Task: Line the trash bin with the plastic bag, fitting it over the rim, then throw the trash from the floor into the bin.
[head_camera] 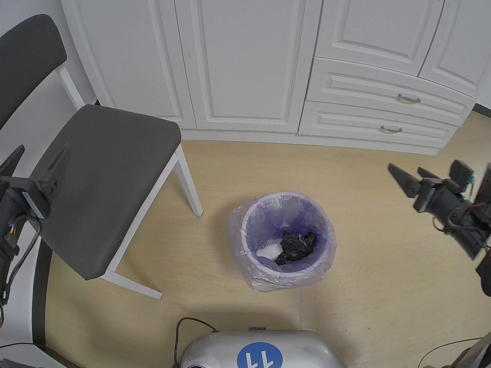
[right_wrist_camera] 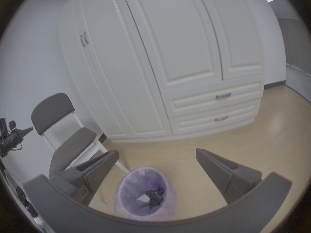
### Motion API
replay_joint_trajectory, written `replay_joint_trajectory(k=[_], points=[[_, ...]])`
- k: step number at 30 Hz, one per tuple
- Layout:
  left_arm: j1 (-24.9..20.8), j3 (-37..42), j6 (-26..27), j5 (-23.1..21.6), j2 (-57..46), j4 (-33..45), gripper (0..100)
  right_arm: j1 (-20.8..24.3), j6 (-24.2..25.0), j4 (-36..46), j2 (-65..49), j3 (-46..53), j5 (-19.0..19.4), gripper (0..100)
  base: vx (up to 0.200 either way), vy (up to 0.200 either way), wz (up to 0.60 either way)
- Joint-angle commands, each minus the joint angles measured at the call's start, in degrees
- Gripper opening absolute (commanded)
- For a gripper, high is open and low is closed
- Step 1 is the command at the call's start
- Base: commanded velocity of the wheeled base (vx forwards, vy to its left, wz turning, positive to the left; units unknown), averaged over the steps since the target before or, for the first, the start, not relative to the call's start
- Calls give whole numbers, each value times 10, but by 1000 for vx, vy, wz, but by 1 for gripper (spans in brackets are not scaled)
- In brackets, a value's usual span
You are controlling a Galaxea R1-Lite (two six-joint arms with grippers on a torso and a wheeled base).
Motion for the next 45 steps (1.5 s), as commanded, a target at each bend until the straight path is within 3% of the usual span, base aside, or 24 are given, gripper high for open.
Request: replay_joint_trajectory(k=[1,6,13,20,22,23,25,28,31,34,35,38,45], points=[[56,28,1,-1,-112,19,100,-125,-40,-51,-245,127,67,100,0,0,0],[72,39,-1,-1,-180,82,100,-146,-36,-48,-308,166,67,100,0,0,0],[118,34,1,-3,-286,178,100,-134,-34,-33,-426,226,72,100,0,0,0],[173,0,1,-14,-411,302,100,-125,-8,259,-702,198,90,100,0,0,0],[177,-4,1,-17,-417,312,100,-125,-8,281,-721,194,90,100,0,0,0],[198,-19,0,-37,-453,357,100,-129,-8,395,-807,168,88,100,0,0,0],[209,-21,-1,-50,-480,381,100,-152,-1,442,-846,159,84,100,0,0,0],[221,-21,0,-58,-511,406,100,-158,13,443,-850,167,77,100,0,0,0],[226,-21,-1,-66,-574,478,100,-157,19,442,-850,194,25,100,0,0,0],[229,-21,-4,-69,-591,505,100,-157,18,441,-850,210,21,100,0,0,0],[238,-14,-13,-72,-611,548,100,-156,16,451,-850,228,22,100,0,0,0],[238,12,-57,-73,-610,549,100,-156,19,467,-850,228,21,100,0,0,0],[238,124,-64,-81,-610,528,100,-156,16,512,-850,228,-8,100,0,0,0]])
